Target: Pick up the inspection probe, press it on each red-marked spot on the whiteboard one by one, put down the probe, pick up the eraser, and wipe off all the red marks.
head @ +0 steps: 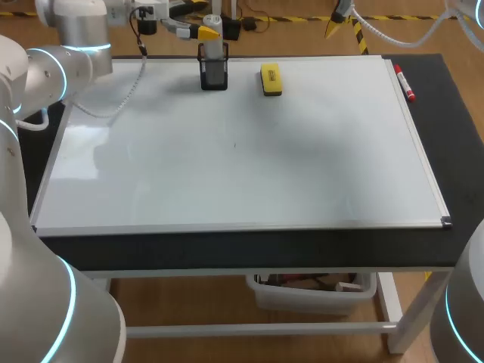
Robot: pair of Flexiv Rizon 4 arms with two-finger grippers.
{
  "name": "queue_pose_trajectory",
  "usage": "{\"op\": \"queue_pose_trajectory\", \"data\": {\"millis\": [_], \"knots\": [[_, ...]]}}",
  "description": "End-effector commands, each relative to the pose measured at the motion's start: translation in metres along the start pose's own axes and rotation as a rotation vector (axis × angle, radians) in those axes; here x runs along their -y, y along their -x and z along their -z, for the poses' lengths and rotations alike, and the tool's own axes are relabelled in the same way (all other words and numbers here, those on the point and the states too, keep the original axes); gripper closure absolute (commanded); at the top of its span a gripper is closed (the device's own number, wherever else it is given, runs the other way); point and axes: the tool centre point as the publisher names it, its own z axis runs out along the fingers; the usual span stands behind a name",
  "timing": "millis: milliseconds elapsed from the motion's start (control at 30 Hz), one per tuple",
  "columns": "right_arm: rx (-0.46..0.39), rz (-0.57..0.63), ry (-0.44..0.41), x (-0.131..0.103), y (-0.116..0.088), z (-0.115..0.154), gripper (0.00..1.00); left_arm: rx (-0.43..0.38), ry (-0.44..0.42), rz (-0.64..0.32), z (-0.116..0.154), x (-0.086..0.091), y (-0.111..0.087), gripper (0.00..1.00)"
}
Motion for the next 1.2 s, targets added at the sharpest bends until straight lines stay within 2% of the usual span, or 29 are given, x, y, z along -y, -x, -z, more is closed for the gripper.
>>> {"op": "queue_pose_trajectory", "data": {"millis": [33,433,1000,1200], "knots": [[-0.004,0.001,-0.006,-0.002,0.000,0.002,0.00,0.039,0.051,0.001,0.008,0.010,-0.005,0.00],[-0.004,0.001,-0.006,-0.002,0.000,0.002,0.00,0.145,0.120,-0.002,0.031,0.017,-0.009,0.00],[-0.004,0.001,-0.006,-0.002,0.000,0.002,0.00,0.191,0.129,0.017,0.077,0.017,-0.028,0.00],[-0.004,0.001,-0.006,-0.002,0.000,0.002,0.00,0.193,0.129,0.018,0.085,0.017,-0.035,0.00]]}}
